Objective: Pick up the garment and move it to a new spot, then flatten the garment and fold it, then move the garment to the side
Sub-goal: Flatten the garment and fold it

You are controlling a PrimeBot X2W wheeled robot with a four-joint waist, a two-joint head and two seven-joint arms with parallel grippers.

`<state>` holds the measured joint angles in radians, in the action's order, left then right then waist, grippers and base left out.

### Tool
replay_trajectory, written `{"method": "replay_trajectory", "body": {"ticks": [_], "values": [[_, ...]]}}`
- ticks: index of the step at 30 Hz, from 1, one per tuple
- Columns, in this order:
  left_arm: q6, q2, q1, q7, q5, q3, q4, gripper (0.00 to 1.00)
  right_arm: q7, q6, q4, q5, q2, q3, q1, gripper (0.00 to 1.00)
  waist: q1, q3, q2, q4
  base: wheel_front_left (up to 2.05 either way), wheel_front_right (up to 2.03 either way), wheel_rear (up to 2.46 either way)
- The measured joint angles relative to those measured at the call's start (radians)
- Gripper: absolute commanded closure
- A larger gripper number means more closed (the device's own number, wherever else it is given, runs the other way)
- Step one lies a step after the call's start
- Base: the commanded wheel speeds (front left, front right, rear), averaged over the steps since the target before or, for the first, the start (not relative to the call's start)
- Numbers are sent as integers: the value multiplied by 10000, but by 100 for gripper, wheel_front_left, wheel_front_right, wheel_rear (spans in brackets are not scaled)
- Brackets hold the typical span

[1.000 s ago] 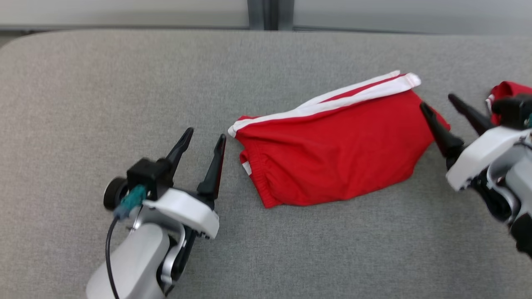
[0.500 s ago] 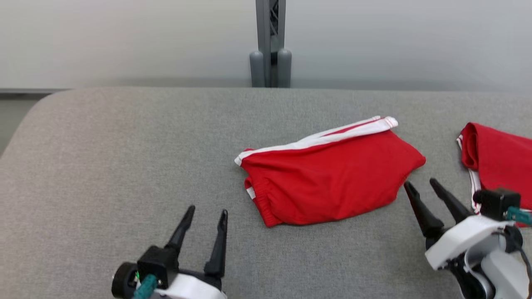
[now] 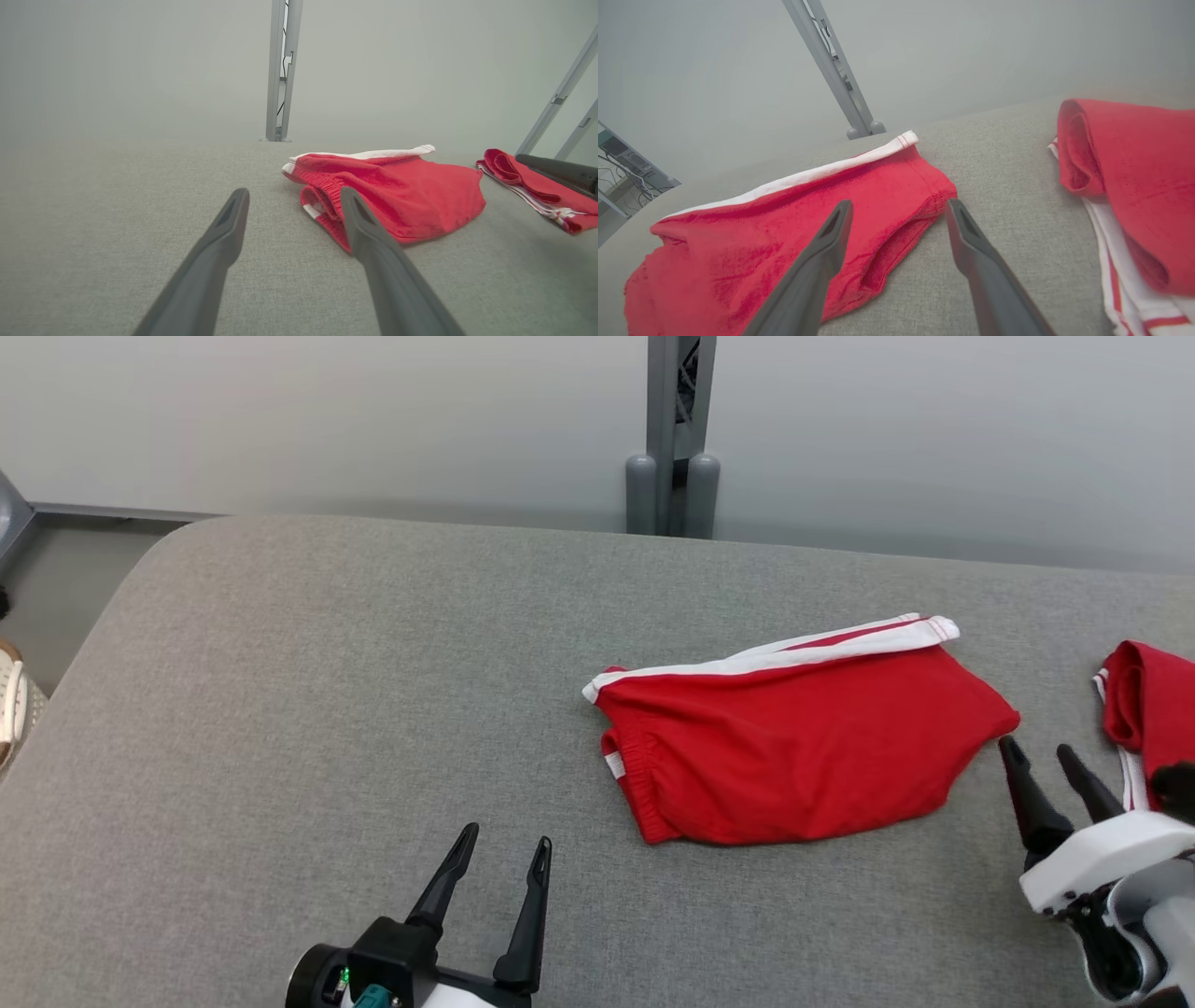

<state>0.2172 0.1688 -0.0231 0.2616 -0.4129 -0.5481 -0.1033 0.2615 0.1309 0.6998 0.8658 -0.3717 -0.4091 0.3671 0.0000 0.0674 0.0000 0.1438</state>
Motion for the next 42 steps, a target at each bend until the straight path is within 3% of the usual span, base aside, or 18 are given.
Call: {"method": "replay_trajectory", "body": {"ticks": [12,22,23,26,27,42], "values": [[-414,-270,-500,0,359,-107,-192,0,-627,0,3166,546,-255,518,2252,0,0,1020,0,925,0,0,0],[-533,-422,-688,0,708,-58,-288,0,-1419,0,4059,913,-148,151,2945,0,0,1717,0,1405,0,0,0],[-531,-428,-701,0,738,-56,-303,0,-1484,-2,4063,926,-142,115,2976,11,0,1742,0,1398,0,0,0],[-520,-453,-791,0,775,-35,-353,0,-1494,-2,4050,949,-151,-33,3022,87,0,1804,0,1355,0,0,0],[-522,-464,-839,0,784,-33,-370,0,-1496,0,4034,993,-150,-96,3029,100,0,1818,0,1340,0,0,0],[-575,-493,-799,0,800,104,-514,0,-426,0,3035,1553,-65,-857,2140,100,0,1217,0,688,0,0,0]]}}
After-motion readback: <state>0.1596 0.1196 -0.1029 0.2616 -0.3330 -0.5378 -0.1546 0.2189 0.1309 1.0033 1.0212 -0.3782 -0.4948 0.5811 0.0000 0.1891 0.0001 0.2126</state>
